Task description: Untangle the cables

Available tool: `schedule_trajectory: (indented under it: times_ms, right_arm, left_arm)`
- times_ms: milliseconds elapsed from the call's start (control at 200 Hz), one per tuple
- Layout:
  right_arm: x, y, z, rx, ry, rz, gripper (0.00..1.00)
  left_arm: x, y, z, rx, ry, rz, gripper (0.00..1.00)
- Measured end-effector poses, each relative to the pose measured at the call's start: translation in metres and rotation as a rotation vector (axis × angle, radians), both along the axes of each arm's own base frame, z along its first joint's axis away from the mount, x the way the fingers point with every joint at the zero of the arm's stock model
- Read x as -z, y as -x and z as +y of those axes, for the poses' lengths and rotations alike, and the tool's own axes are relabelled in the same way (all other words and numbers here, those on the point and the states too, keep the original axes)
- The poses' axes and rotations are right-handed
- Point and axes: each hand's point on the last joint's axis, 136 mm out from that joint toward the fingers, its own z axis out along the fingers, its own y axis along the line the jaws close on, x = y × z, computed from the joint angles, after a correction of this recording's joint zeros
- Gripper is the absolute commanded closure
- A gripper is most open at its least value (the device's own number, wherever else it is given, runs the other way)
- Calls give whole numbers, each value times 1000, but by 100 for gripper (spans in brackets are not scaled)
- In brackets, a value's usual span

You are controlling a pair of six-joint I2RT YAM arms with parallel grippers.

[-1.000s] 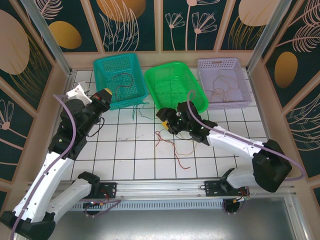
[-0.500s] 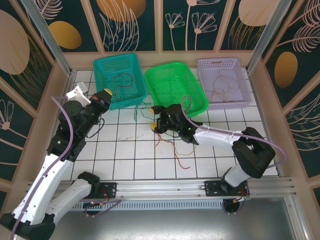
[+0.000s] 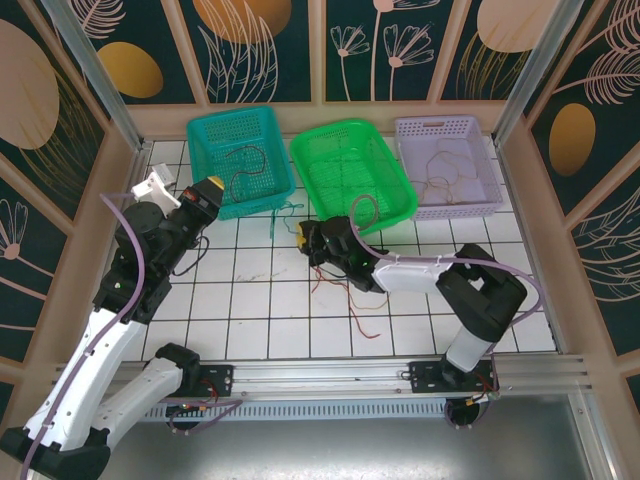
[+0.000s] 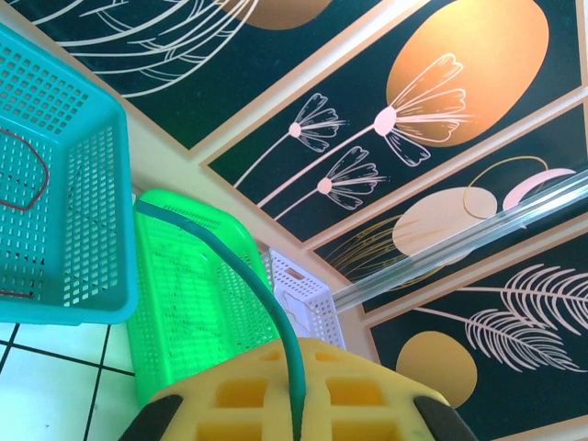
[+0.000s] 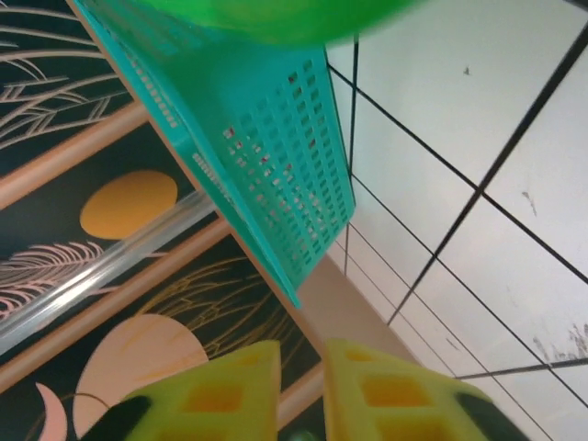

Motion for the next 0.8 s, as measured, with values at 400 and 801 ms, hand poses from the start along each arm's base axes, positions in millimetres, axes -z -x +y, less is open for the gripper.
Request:
schedule_trajectory:
  times_ms: [400, 801]
  right_arm:
    - [-90, -4, -108, 174, 135, -144, 100]
    - [-112, 1, -308, 481, 564, -207, 100]
  left_arm:
    - [0, 2, 40, -210, -78, 70, 100]
    - [44, -2, 63, -338, -191, 199, 100]
